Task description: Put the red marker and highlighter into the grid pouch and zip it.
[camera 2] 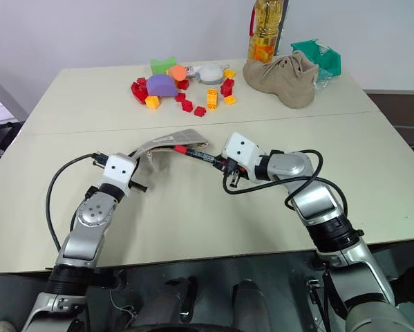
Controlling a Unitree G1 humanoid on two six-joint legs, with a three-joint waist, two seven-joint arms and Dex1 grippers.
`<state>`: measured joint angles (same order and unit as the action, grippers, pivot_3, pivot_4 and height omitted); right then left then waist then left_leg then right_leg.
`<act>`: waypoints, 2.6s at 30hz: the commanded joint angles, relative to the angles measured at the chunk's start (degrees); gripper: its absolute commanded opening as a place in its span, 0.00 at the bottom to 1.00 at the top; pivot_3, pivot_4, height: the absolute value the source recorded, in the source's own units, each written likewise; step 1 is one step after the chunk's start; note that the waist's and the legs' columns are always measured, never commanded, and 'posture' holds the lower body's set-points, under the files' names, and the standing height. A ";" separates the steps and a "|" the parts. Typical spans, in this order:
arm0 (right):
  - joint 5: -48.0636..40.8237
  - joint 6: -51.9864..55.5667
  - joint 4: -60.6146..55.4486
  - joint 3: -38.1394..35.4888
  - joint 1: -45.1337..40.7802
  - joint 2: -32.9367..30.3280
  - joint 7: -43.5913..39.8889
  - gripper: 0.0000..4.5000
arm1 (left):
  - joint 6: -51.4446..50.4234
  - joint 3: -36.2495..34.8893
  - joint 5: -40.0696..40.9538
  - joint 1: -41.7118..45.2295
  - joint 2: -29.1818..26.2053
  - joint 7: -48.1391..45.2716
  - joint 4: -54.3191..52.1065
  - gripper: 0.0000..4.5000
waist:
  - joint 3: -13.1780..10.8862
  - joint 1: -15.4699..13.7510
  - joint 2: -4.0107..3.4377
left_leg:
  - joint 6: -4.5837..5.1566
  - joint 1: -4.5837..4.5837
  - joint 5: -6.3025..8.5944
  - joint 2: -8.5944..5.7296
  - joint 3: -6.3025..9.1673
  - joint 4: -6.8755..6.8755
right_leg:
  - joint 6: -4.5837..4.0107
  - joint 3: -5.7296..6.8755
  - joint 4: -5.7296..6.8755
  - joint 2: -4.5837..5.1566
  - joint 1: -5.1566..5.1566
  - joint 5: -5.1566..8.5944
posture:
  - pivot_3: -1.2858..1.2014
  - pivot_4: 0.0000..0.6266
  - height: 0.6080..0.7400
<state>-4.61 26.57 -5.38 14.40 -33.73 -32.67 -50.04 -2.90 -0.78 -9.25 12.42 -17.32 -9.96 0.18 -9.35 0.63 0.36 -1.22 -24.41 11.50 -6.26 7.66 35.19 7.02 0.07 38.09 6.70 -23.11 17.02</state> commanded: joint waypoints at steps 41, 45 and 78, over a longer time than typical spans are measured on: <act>-14.02 11.23 -13.71 -11.81 -3.47 2.35 -5.01 0.99 | -7.84 1.00 7.24 3.93 4.61 -3.63 -6.21 0.00 | 0.01 -0.11 0.02 | 0.02 -0.01 0.01 -0.02 0.08 0.04 | 0.00 0.05 0.00 0.00 0.05 0.00 | 0.52 0.24 1.00; -16.82 15.88 -16.72 -9.75 0.40 3.29 -3.02 0.99 | -12.57 -0.70 11.86 8.30 9.19 -2.26 -6.56 0.00 | 0.01 -0.05 0.04 | 0.03 0.01 0.02 -0.01 0.09 0.06 | 0.00 0.08 -0.01 0.00 0.09 0.00 | 0.52 0.24 1.00; -13.51 16.83 -1.07 -8.61 -5.12 18.80 17.25 0.01 | -22.56 1.13 20.36 9.35 14.61 -1.72 -11.48 0.00 | 0.01 0.13 0.04 | -0.17 0.00 -0.11 -0.01 0.06 0.05 | 0.00 0.03 0.03 -0.04 0.03 0.00 | 0.52 0.24 1.00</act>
<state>-17.21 43.52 -4.18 7.77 -37.42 -13.04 -32.95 -26.65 1.22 10.68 20.78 -2.28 -11.33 -9.56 -9.34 0.76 0.40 -1.40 -24.41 11.39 -6.27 7.71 35.25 7.02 0.11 38.12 6.66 -23.08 17.01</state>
